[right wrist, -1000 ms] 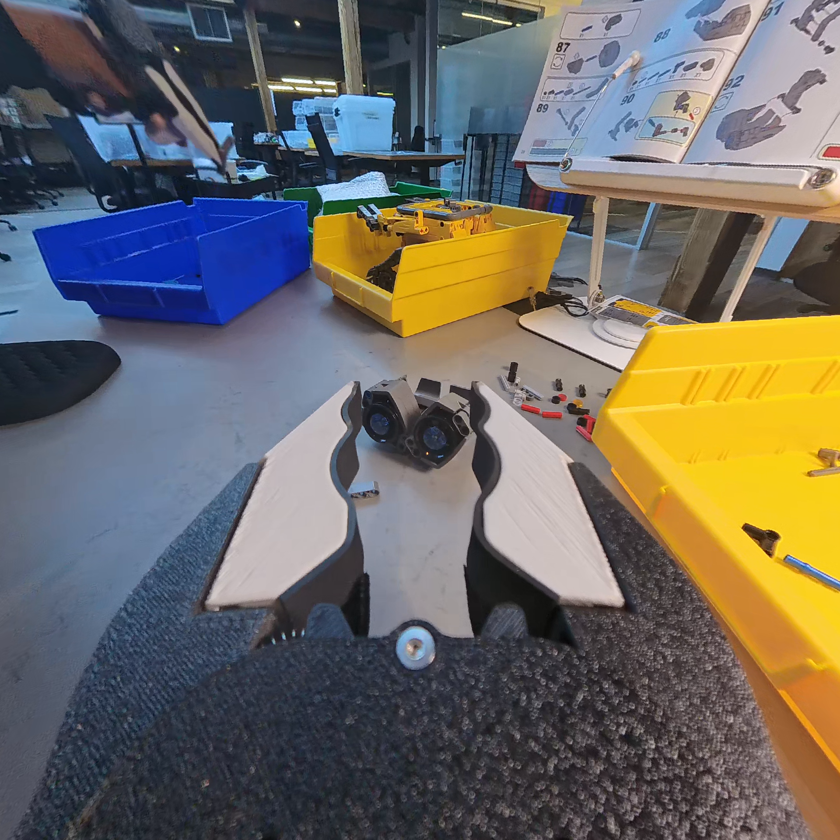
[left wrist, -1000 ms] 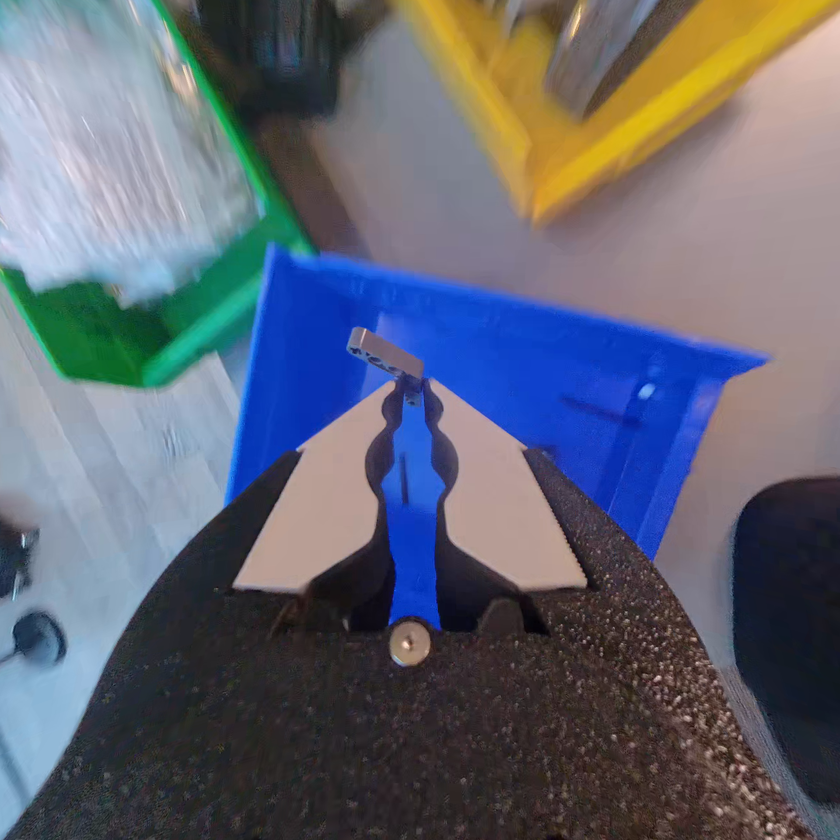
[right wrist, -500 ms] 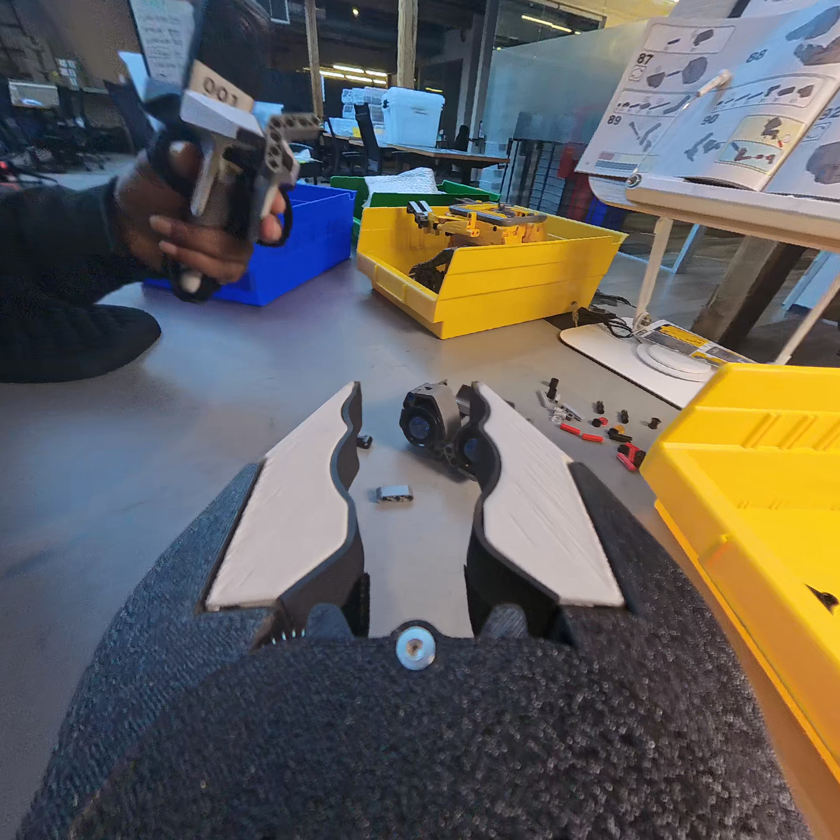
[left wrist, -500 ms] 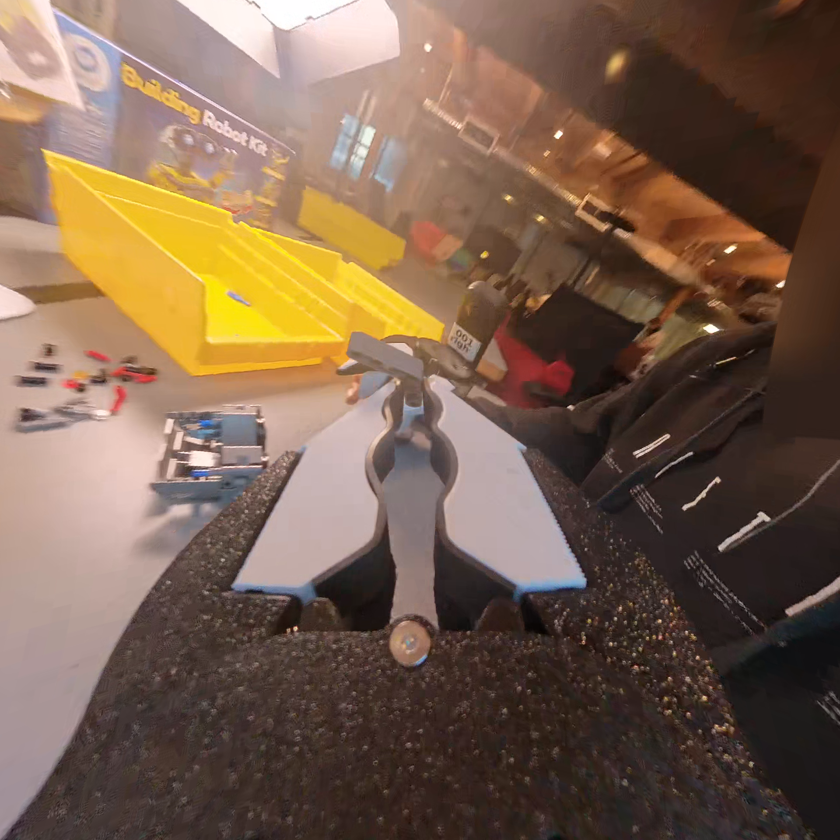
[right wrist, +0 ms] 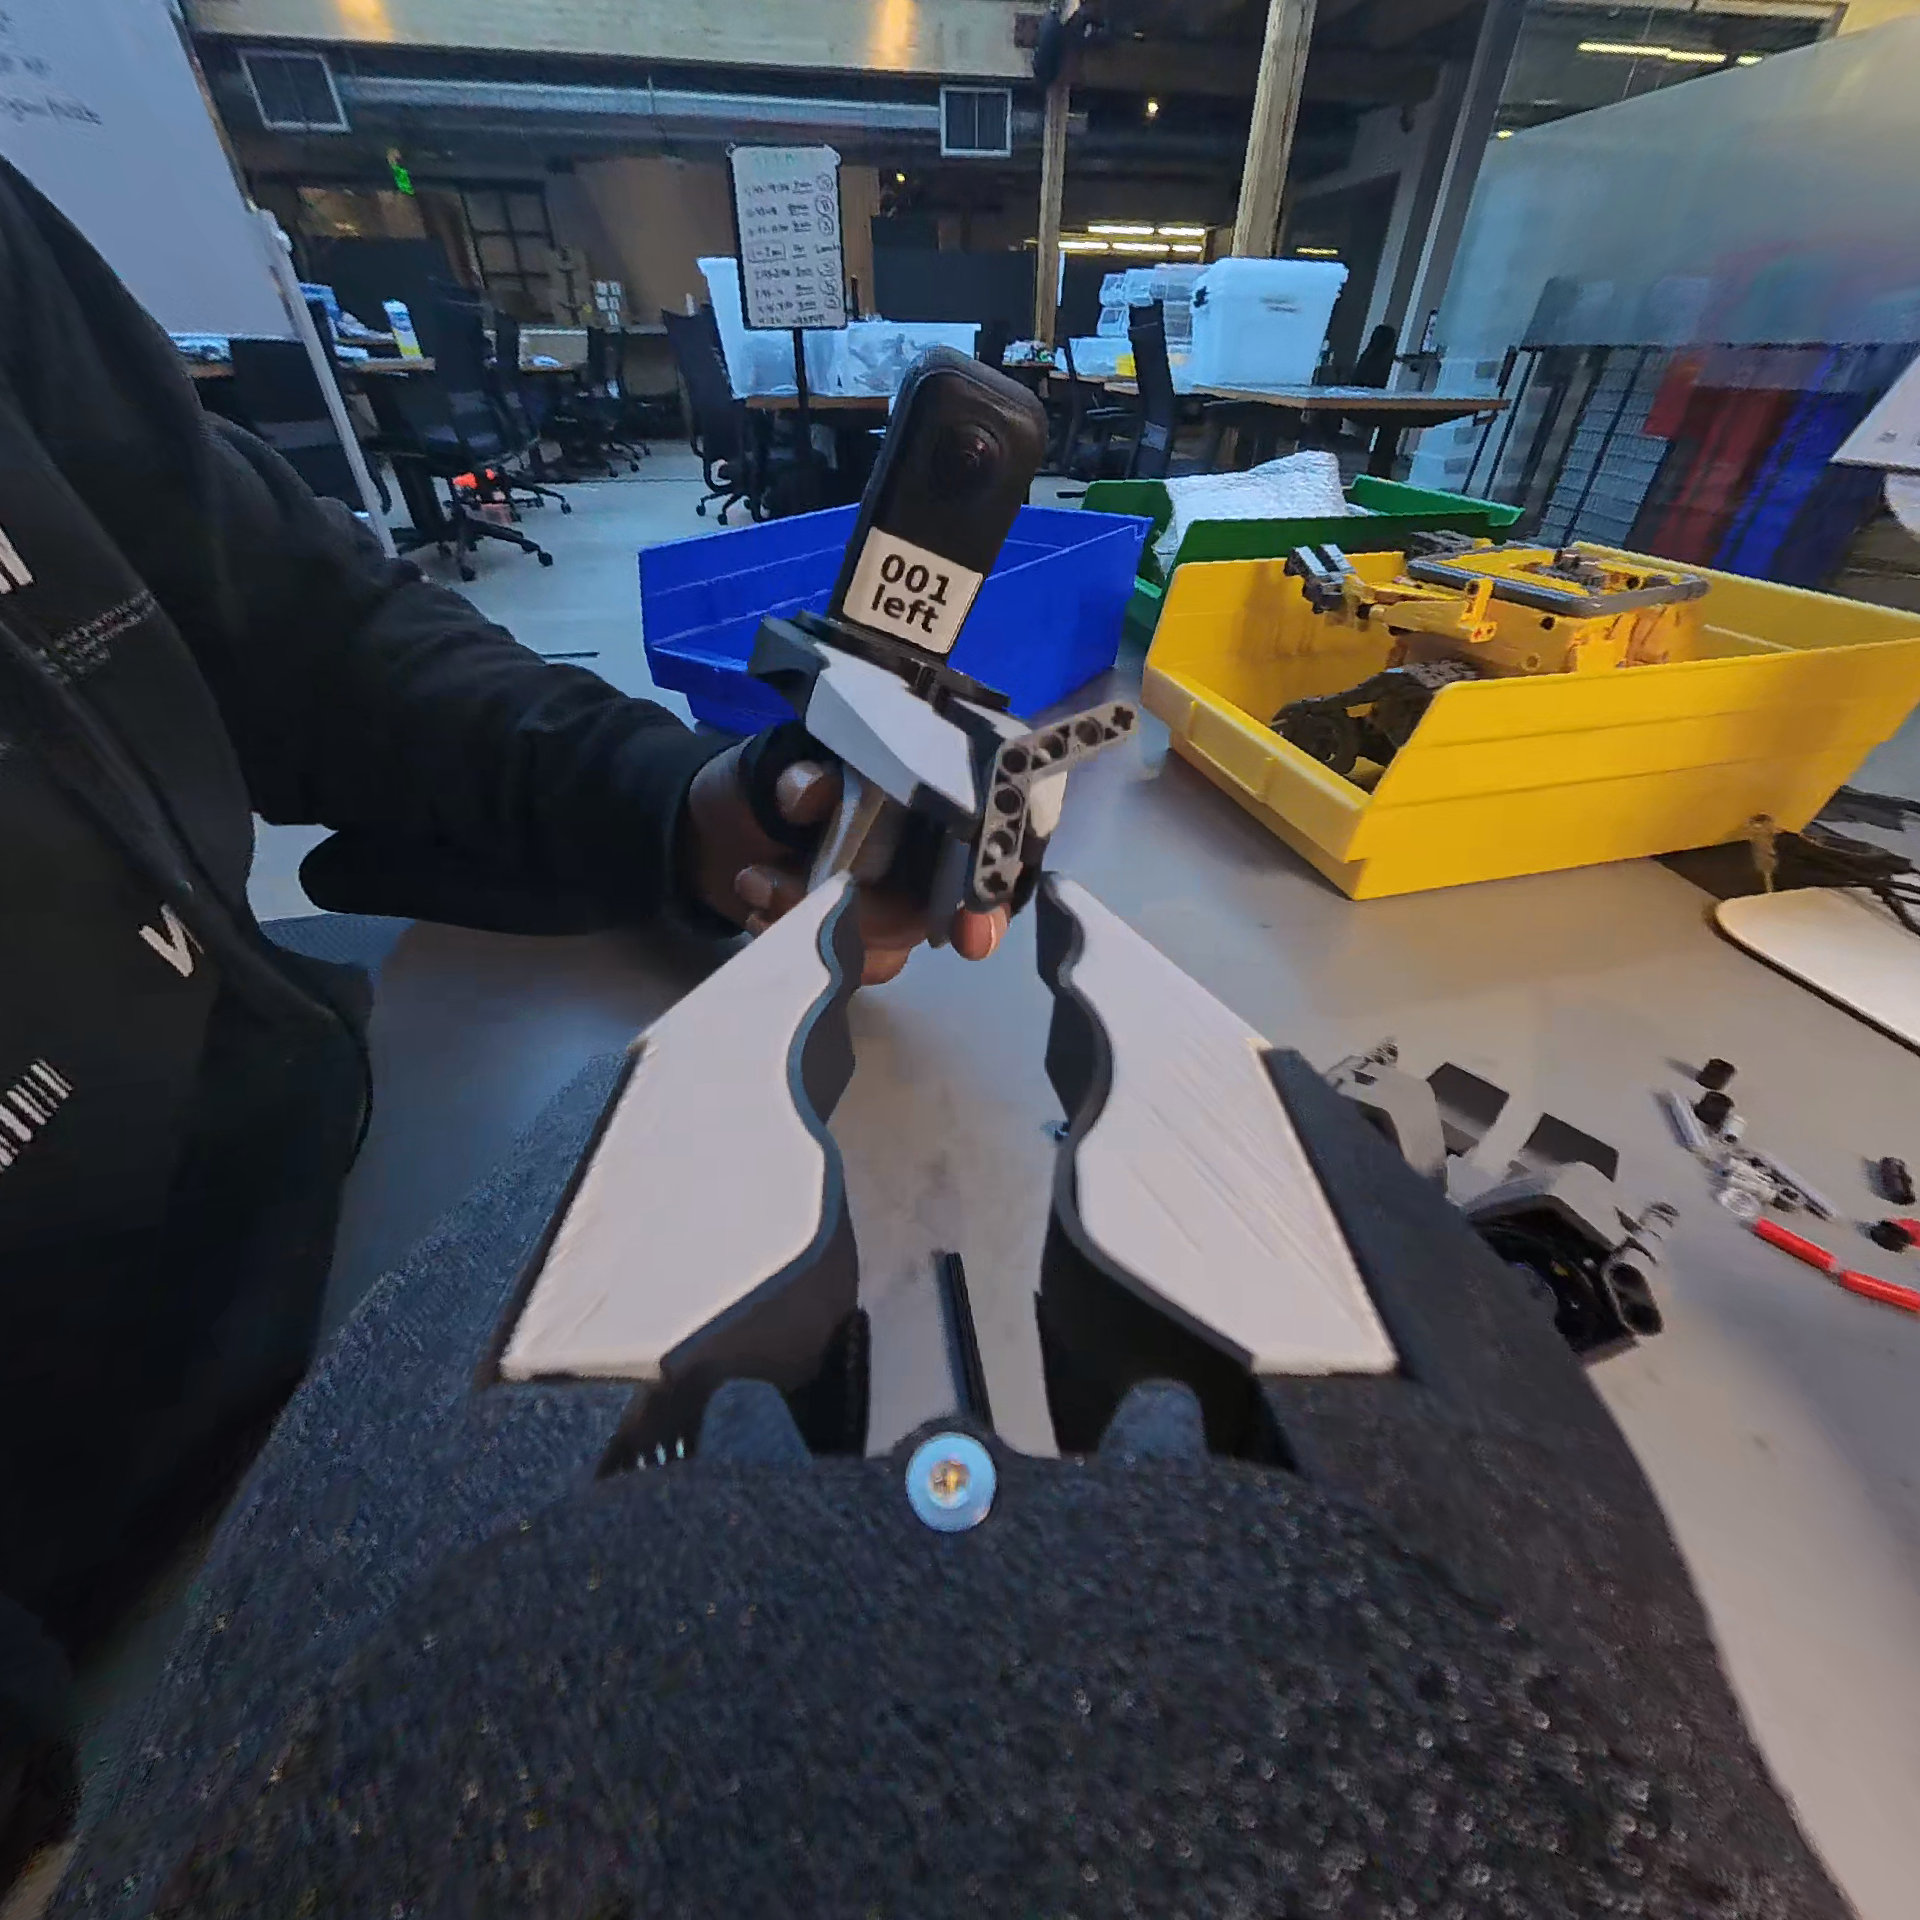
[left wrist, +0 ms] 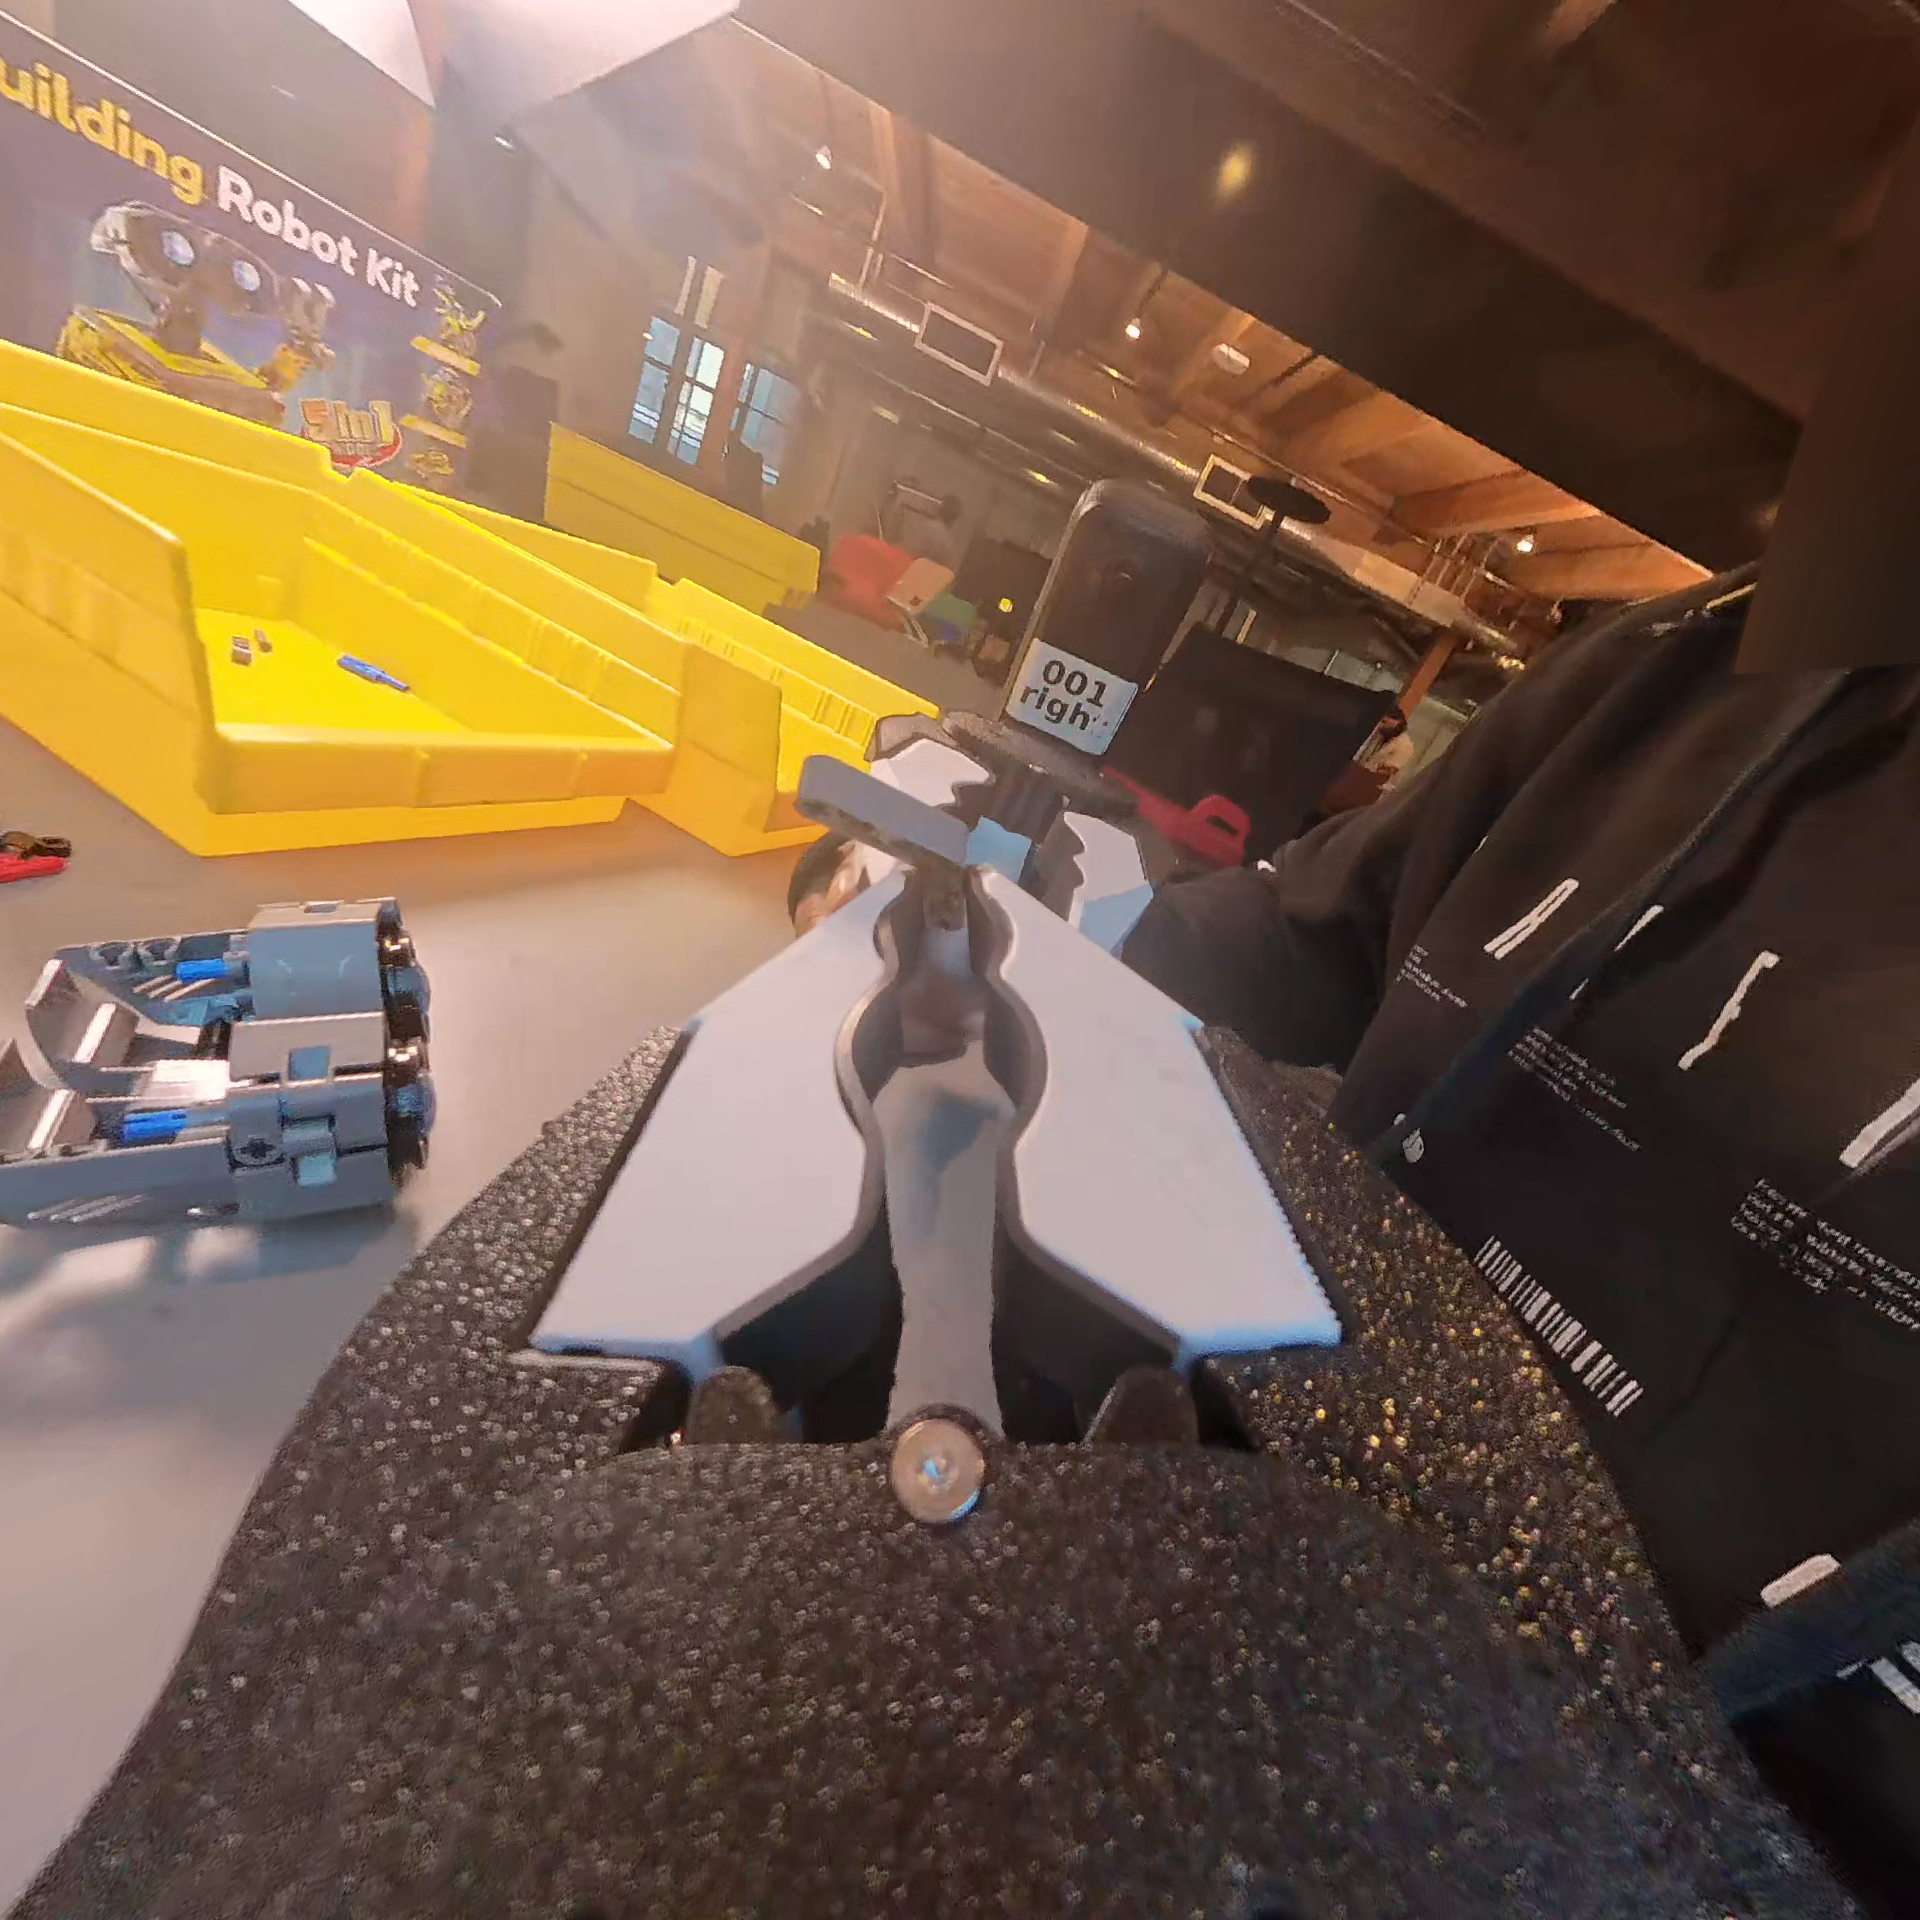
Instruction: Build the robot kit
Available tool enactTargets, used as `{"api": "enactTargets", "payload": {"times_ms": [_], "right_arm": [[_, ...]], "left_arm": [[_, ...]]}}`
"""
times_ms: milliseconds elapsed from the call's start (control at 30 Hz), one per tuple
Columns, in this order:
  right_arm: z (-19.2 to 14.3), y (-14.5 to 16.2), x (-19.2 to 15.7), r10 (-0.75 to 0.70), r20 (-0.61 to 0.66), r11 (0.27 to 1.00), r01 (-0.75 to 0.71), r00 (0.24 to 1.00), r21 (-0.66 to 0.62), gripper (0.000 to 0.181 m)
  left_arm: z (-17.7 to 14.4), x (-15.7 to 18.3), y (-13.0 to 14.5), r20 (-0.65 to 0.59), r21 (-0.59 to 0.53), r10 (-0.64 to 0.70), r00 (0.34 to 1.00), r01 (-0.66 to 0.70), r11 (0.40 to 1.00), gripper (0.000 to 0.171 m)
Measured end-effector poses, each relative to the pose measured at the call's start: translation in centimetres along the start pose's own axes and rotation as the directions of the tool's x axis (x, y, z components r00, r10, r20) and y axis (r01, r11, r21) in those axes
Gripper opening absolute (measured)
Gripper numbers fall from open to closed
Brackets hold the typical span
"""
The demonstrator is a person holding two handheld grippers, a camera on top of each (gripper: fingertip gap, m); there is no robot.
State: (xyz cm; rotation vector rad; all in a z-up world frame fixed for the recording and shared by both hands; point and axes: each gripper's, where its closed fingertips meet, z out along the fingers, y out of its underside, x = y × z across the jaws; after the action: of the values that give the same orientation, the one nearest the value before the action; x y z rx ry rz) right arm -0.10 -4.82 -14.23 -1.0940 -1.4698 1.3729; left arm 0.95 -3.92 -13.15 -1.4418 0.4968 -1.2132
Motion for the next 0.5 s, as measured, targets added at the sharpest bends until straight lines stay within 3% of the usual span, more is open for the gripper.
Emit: {"api": "enactTargets", "payload": {"times_ms": [133, 333, 500], "right_arm": [[-0.4, -0.1, 0.2, -0.009, -0.013, 1.0, 0.01, 1.0, 0.008, 0.009], [-0.5, 0.2, -0.2, -0.007, 0.02, 1.0, 0.007, 1.0, -0.014, 0.006], [-0.7, 2.0, -0.4, -0.061, 0.059, 0.989, 0.068, 0.996, -0.128, 0.006]], "left_arm": [[0.3, 0.6, 0.3, -0.028, -0.011, 0.013, 1.0, -0.014, 1.0, 0.008], [0.3, 0.7, 0.8, -0.023, -0.048, 0.053, 0.998, -0.054, 0.997, 0.008], [-0.4, 0.0, 2.8, 0.01, -0.23, 0.155, 0.988, -0.149, 0.962, 0.011]]}}
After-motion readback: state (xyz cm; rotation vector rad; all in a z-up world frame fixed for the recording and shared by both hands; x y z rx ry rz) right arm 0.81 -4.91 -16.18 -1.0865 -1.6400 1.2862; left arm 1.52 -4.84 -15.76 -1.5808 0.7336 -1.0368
